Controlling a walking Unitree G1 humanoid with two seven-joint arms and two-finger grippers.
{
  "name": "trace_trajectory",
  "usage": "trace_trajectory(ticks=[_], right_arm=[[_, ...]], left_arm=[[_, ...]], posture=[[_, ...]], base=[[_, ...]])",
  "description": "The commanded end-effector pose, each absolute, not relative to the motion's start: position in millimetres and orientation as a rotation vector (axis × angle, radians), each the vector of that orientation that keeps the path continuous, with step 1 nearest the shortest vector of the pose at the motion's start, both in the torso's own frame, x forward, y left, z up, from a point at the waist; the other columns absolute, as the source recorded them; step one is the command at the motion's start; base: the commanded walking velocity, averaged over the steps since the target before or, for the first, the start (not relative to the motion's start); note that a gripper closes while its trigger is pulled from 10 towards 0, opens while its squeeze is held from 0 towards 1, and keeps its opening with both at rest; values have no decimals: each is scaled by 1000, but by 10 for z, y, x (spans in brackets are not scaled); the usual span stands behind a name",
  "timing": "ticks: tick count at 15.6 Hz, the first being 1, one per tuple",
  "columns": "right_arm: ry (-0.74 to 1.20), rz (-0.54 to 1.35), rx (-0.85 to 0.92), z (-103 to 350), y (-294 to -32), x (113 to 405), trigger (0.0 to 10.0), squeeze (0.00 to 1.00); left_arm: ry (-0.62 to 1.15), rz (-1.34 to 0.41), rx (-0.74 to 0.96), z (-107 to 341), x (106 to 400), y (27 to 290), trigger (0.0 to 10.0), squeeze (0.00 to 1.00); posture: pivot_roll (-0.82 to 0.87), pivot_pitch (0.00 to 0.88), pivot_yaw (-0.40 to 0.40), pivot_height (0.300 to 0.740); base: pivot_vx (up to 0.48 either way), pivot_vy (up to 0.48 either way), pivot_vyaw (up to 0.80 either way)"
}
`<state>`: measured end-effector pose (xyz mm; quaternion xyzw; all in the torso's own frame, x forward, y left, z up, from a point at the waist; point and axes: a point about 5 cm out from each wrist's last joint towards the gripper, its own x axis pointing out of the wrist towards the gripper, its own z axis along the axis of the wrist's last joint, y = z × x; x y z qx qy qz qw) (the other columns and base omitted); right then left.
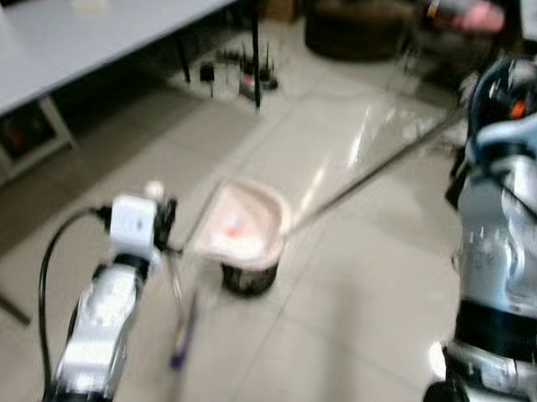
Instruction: Sweep floor
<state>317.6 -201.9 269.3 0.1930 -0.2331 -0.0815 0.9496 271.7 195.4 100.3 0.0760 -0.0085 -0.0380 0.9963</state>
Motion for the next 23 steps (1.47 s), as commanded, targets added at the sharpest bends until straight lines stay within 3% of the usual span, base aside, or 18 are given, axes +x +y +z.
trace_trajectory(ticks=[1,17,22,23], right_arm=[[-534,-203,385,2797,-2132,3142,10000,0],[-547,-195,372,2767,-2160,3134,10000,0],[-555,-209,346,2736,-2190,3097,10000,0],[-569,-180,274,2754,-2155,3100,10000,0]], left_arm=[[-59,-87,152,1092,2759,1908,10000,0],[-35,-83,164,1052,2721,1958,10000,0],[-18,-87,171,1015,2698,1961,10000,0],[-16,-87,170,1012,2697,1957,10000,0]], posture=[[-5,31,57,740],[1,50,58,740],[-5,55,62,740],[-6,56,63,740]], base=[[390,0,0],[388,0,0],[0,0,0],[0,0,0]])
